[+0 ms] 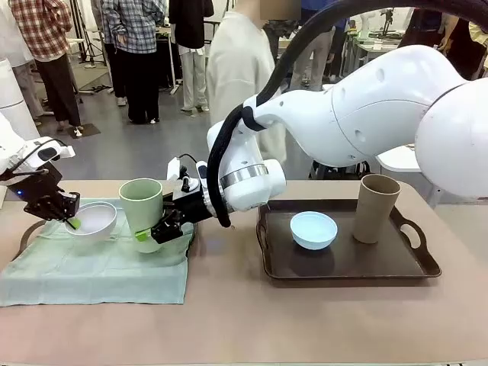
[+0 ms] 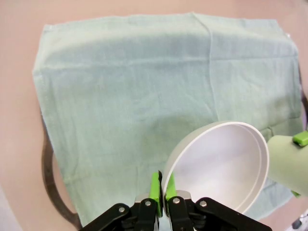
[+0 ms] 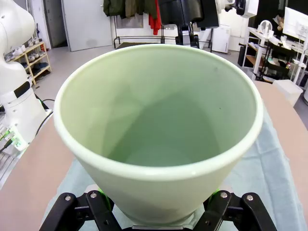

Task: Set up a tray with a mat and arrange the tableware.
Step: Place the Picnic Bowl and Reusable plastic cup back onto the Handle tray in front of the human's position.

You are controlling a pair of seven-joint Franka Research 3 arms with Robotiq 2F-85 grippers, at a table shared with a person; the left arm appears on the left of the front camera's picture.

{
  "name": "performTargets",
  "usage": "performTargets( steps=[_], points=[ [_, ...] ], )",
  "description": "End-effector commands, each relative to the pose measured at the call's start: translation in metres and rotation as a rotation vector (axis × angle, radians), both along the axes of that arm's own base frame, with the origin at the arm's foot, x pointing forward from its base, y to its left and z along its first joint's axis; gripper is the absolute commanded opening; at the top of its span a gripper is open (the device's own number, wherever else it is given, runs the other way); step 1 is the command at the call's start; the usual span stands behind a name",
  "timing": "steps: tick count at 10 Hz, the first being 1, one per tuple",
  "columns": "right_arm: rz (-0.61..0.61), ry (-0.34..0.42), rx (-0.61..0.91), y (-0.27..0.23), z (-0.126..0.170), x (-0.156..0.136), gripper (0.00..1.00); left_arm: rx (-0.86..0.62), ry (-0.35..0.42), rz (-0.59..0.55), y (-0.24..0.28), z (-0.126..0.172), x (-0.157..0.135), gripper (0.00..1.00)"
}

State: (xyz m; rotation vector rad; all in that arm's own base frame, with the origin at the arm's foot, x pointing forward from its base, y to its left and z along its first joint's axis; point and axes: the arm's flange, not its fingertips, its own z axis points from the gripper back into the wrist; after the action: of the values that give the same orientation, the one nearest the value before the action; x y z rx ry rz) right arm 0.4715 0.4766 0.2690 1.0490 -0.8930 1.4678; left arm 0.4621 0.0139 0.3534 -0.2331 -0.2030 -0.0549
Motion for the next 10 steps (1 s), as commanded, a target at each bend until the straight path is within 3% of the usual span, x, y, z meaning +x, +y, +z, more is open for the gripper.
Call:
performTargets(
  steps=[1, 5, 6, 7, 8, 10],
  points=[
    [-0.016, -0.021, 0.046, 0.004, -0.006, 0.001, 0.82, -0.018, -0.002, -0.01, 0.0, -0.011, 0.01, 0.04],
    [-0.024, -0.005, 0.031, 0.002, -0.015, 0.007, 0.82, -0.032, 0.037, 0.011, 0.0, -0.021, 0.018, 0.04],
    [-0.021, -0.008, 0.029, 0.001, -0.016, 0.007, 1.0, -0.039, 0.045, 0.016, 0.0, -0.021, 0.017, 0.46],
    [-0.044, -0.014, 0.0, 0.001, -0.015, 0.008, 1.0, -0.039, 0.051, 0.014, 0.001, -0.019, 0.017, 0.64],
    [-0.059, -0.015, -0.051, -0.001, -0.014, 0.007, 1.0, -0.039, 0.052, 0.014, 0.002, -0.019, 0.015, 1.0],
    [-0.103, 0.014, -0.177, -0.009, -0.005, 0.005, 1.0, -0.037, 0.067, 0.013, 0.004, -0.017, 0.013, 1.0]
  ],
)
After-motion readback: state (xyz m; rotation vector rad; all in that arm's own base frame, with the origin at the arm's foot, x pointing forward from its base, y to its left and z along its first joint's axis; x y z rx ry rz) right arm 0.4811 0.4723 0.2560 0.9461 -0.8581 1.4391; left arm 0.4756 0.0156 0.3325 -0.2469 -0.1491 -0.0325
